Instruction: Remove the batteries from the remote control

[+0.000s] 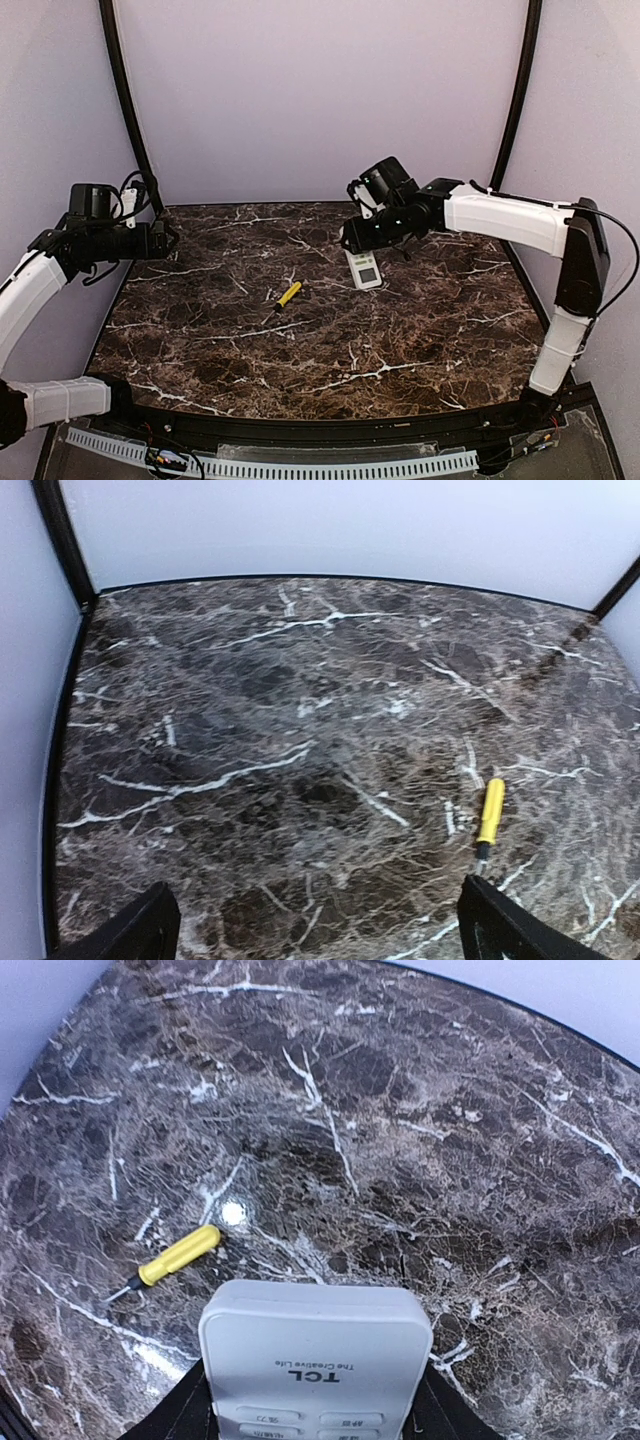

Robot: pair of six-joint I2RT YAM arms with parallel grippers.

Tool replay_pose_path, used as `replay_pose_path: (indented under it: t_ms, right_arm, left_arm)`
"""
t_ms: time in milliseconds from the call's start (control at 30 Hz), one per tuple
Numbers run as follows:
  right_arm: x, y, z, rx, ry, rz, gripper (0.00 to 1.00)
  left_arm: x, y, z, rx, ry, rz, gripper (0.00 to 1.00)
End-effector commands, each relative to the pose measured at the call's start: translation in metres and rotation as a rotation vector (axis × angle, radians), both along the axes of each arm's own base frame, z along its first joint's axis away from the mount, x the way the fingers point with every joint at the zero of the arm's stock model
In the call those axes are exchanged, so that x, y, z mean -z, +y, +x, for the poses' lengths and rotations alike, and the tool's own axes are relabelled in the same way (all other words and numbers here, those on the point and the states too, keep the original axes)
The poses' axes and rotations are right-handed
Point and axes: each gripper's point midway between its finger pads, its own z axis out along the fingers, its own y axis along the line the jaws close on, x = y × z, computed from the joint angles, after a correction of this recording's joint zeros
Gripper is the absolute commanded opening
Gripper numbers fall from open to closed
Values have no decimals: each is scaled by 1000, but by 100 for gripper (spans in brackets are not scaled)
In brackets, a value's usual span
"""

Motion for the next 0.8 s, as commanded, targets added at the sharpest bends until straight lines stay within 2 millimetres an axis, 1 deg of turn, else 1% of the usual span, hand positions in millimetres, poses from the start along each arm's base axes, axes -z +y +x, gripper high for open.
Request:
replay_pose_path:
  t_ms: [0, 100, 200, 333, 367, 400, 433, 467, 500, 533, 567, 600, 667, 733, 767]
  right_arm:
    - [-44, 4, 6, 18, -126, 223, 54]
    - [-65, -5, 3, 30, -184, 329, 54]
    - [-82, -10, -5, 14, -227, 435, 54]
    - [-102, -15, -18, -6, -270, 569, 54]
    - [-107, -16, -21, -14, -282, 605, 54]
    - [-113, -18, -24, -19, -295, 640, 54]
    - [-119, -19, -27, -19, -308, 679, 54]
    - [-122, -21, -30, -21, -317, 714, 55]
    - [-128, -23, -33, -24, -335, 752, 55]
    - [-132, -25, -36, -24, -346, 784, 55]
    - [-136, -27, -38, -24, -356, 815, 55]
    - [-143, -28, -41, -30, -365, 854, 55]
    - [-148, -28, -44, -40, -370, 902, 55]
    - [-154, -25, -47, -57, -368, 948, 55]
    - [-157, -24, -48, -66, -370, 974, 55]
  left_arm:
    - [-21, -38, -4, 162, -76, -174, 98]
    - [-35, -47, -5, 191, -132, -248, 99]
    - [-43, -57, -4, 234, -176, -312, 98]
    - [-46, -75, -3, 317, -171, -411, 99]
    - [-42, -82, -4, 340, -143, -457, 99]
    - [-48, -85, -2, 361, -168, -481, 99]
    - [-42, -92, -4, 387, -135, -536, 99]
    - [-52, -96, -3, 416, -176, -560, 99]
    - [-46, -103, -5, 437, -145, -607, 99]
    - [-53, -106, -4, 460, -177, -621, 99]
    - [-49, -113, -7, 478, -160, -641, 99]
    - [-51, -117, -6, 490, -177, -642, 99]
    - [-49, -129, -8, 515, -182, -629, 99]
    - [-49, -142, -9, 542, -186, -626, 99]
    - [-52, -151, -12, 566, -201, -631, 99]
